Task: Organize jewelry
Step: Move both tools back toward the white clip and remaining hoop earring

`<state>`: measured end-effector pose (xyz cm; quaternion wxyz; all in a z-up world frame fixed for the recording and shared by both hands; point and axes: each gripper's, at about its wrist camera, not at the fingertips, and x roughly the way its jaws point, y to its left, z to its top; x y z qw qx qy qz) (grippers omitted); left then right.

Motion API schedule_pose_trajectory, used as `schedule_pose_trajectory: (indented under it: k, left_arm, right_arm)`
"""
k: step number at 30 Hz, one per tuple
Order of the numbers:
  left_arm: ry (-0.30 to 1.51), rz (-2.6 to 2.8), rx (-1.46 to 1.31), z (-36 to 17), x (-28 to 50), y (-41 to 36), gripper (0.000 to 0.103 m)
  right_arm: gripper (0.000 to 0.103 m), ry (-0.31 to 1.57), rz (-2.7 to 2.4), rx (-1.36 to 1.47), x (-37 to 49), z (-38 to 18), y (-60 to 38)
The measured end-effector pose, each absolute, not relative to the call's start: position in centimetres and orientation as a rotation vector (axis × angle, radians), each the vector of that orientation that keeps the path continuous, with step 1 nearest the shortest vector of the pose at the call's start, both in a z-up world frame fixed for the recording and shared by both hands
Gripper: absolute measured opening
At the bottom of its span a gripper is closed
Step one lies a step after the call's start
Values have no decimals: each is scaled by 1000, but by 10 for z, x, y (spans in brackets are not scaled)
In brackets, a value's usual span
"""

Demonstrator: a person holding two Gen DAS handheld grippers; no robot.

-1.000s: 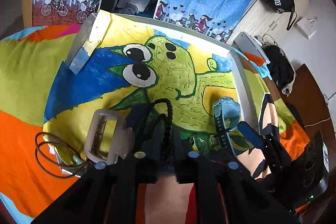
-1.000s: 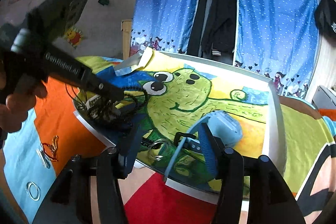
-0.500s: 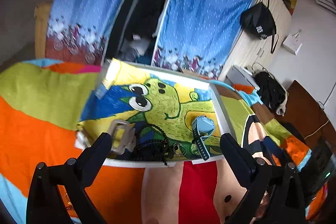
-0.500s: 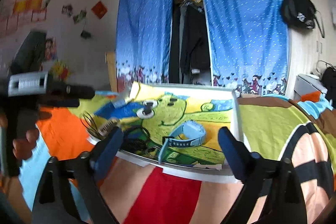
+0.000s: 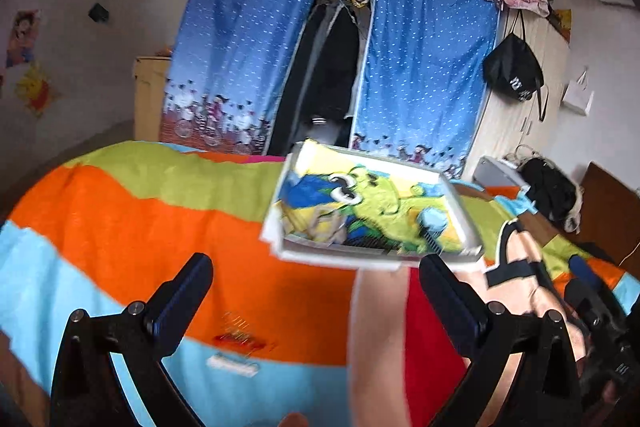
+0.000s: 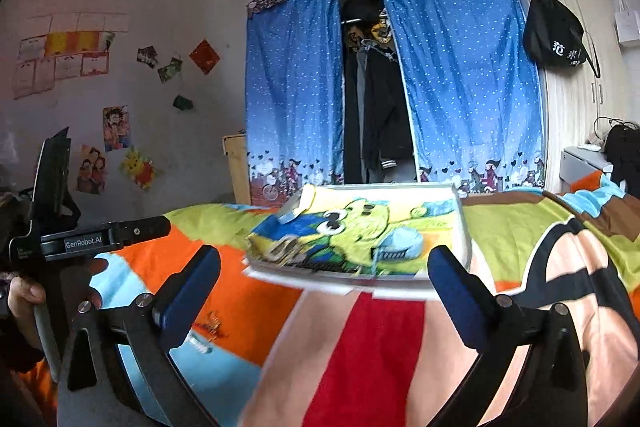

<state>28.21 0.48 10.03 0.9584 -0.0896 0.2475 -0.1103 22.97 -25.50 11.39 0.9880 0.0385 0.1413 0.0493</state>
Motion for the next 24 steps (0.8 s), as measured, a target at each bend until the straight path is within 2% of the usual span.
schedule_pose_trajectory:
  k: [13, 24]
  left_arm:
    - [574, -143, -23, 48, 195, 52, 103]
    - [791, -124, 36, -19, 180, 87, 103]
  right_arm:
    - [102, 361, 211, -4, 169, 67, -207]
    - [102, 553, 293, -112, 152, 1, -191]
